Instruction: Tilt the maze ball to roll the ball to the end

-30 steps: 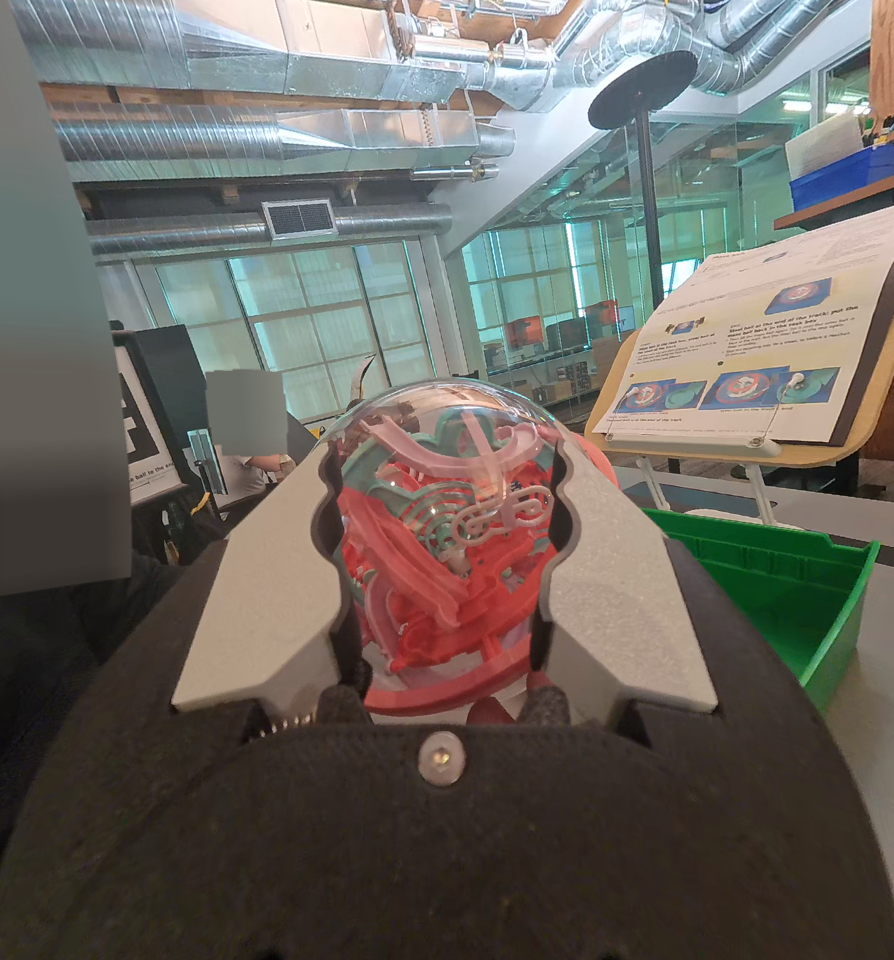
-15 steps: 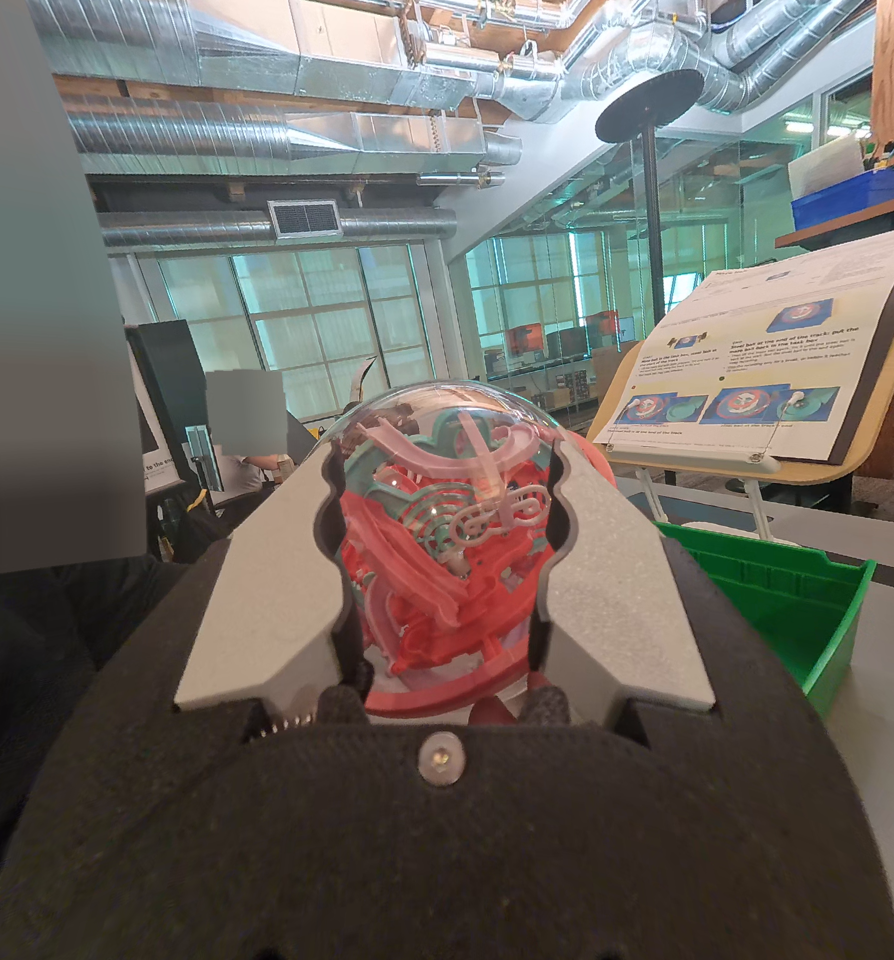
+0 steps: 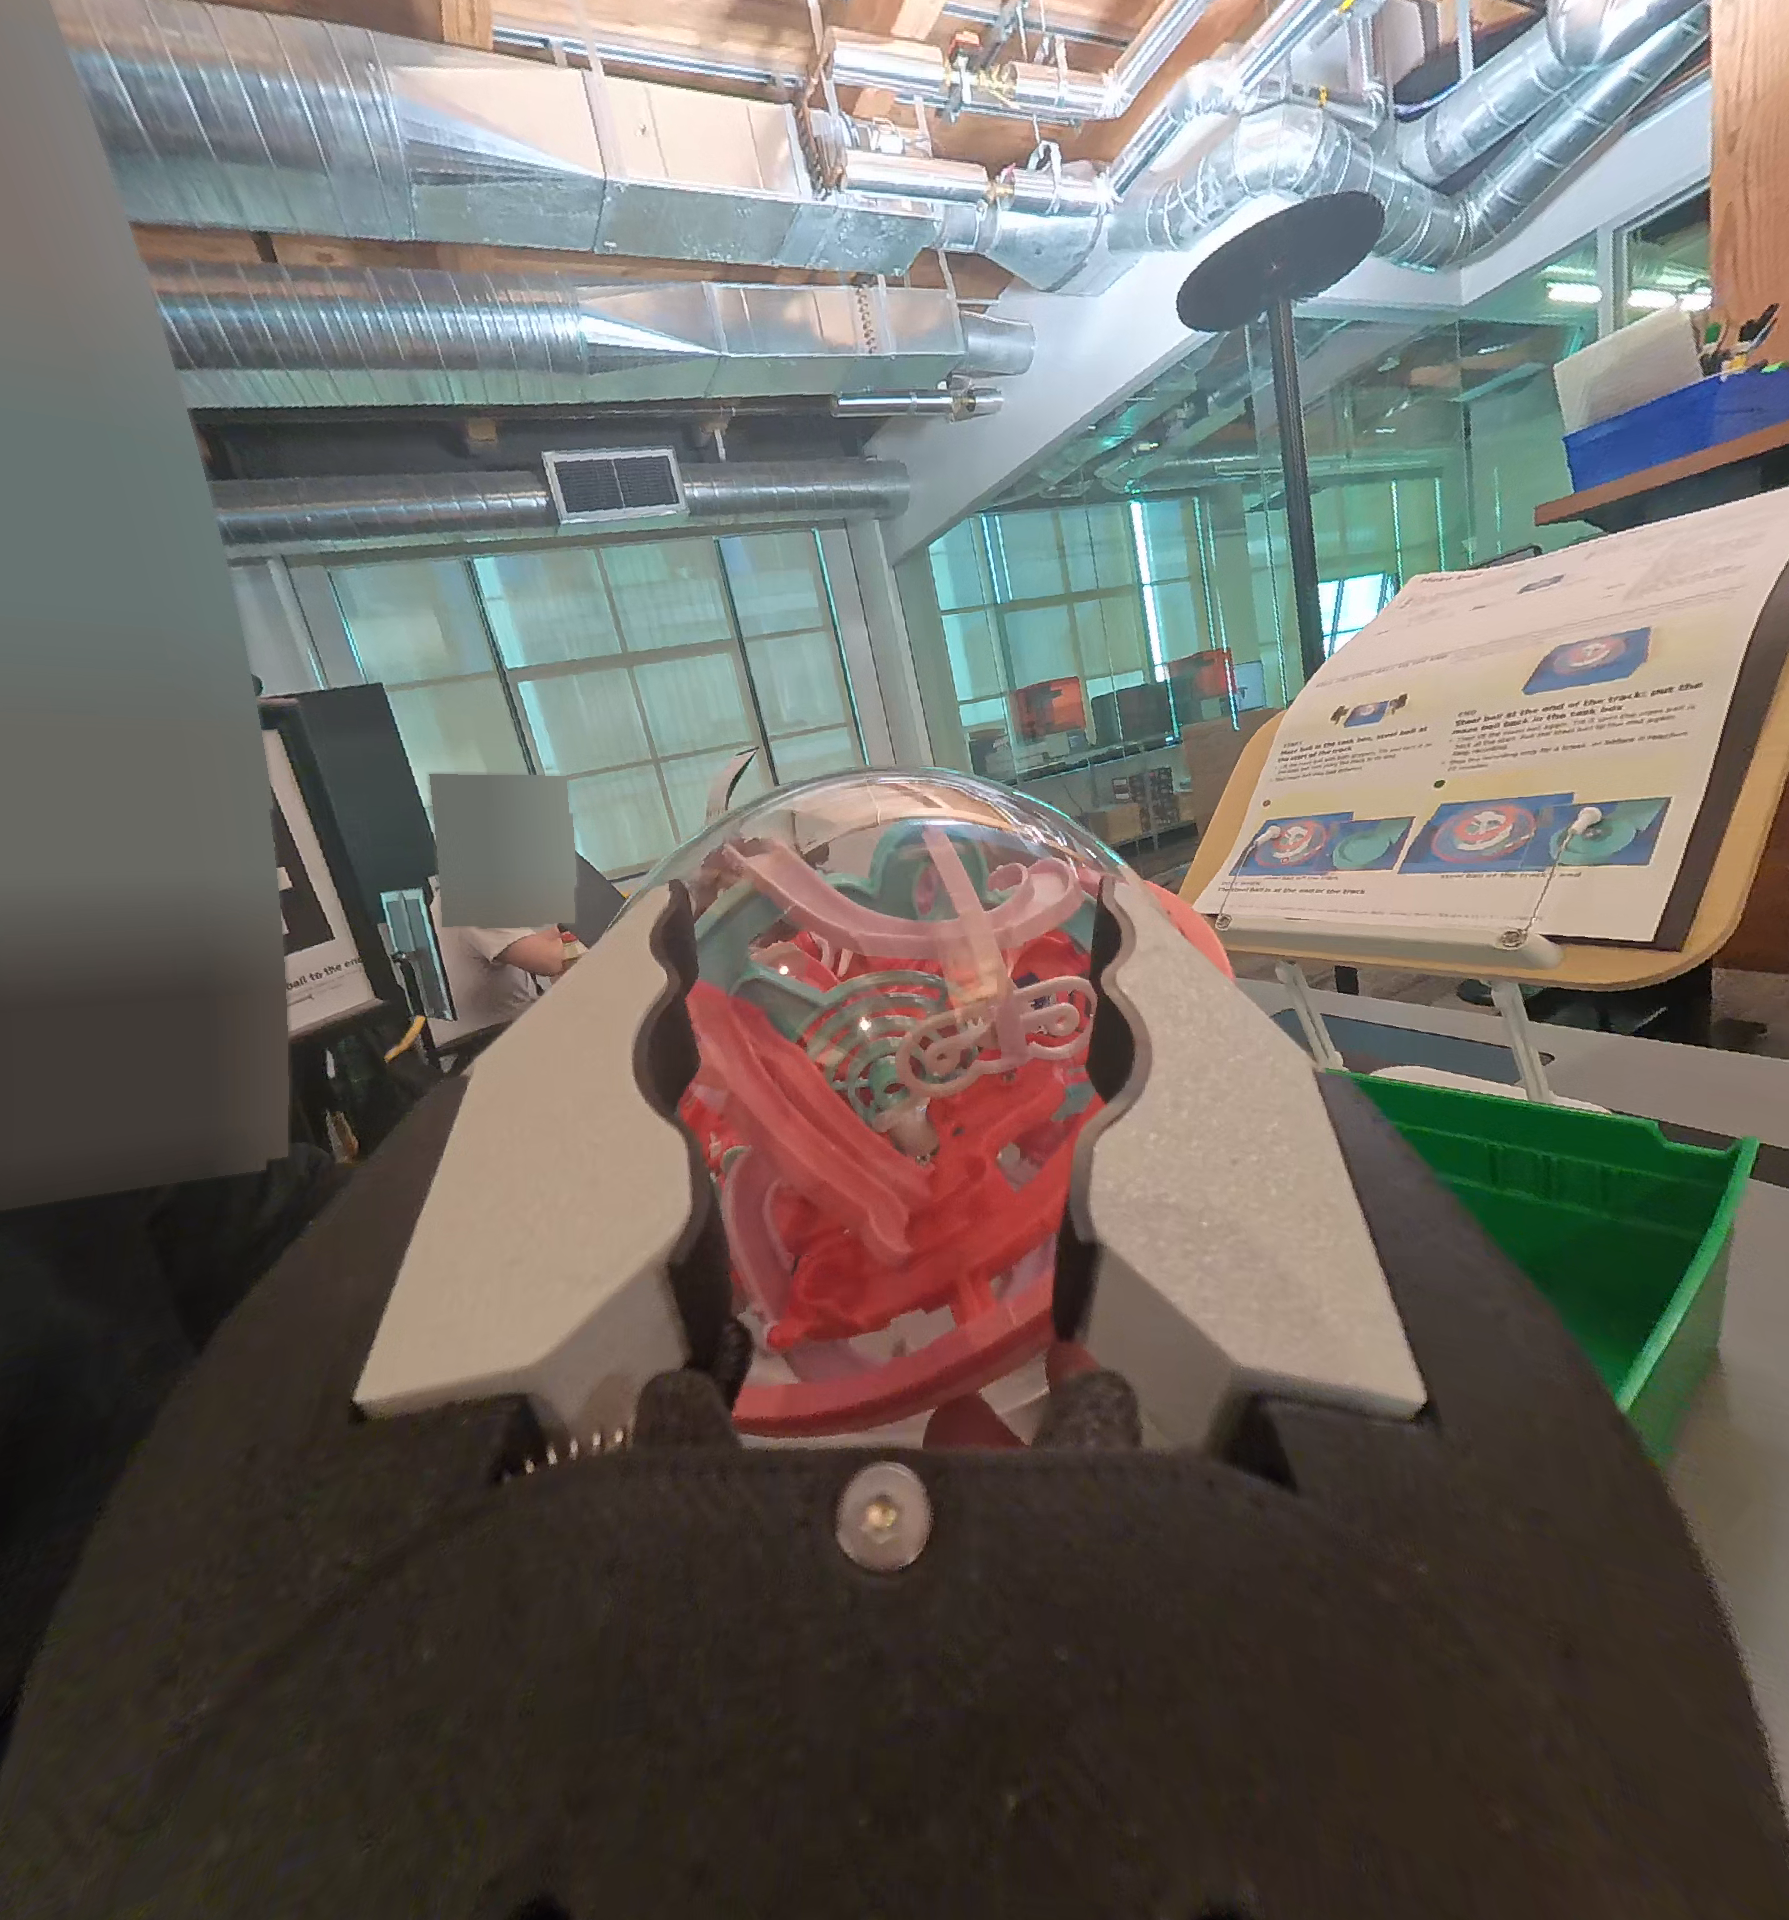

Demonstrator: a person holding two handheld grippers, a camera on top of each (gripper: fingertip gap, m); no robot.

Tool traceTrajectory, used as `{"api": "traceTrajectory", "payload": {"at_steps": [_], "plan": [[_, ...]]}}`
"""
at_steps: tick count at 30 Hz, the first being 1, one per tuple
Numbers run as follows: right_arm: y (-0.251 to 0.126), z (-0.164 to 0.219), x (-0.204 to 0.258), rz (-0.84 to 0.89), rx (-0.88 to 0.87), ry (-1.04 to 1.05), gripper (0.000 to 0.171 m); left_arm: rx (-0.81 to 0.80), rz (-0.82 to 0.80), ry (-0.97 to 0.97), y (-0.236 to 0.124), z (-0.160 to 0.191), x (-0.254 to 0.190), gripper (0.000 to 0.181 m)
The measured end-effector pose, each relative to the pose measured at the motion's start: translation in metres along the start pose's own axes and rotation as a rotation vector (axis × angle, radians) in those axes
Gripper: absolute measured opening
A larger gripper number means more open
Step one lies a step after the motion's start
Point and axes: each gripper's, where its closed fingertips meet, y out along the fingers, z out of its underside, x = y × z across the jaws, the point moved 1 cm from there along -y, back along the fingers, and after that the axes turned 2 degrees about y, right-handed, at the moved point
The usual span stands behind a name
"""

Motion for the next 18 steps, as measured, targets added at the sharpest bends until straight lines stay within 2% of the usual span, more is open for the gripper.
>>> {"api": "traceTrajectory", "payload": {"at_steps": [5, 9, 14, 18], "plan": [[-0.002, -0.004, -0.001, 0.008, -0.024, 0.016, 0.064, -0.027, 0.030, -0.083, 0.000, -0.004, -0.001, 0.121], [-0.002, -0.005, 0.000, 0.014, -0.026, 0.006, 0.064, -0.035, 0.038, -0.092, 0.001, -0.003, -0.001, 0.121], [0.000, -0.008, 0.003, 0.029, -0.017, -0.039, 0.073, 0.004, 0.017, 0.007, 0.006, 0.008, 0.002, 0.120], [0.006, -0.017, 0.014, 0.033, 0.039, -0.184, 0.075, 0.017, 0.005, 0.095, 0.013, 0.008, 0.000, 0.120]]}}
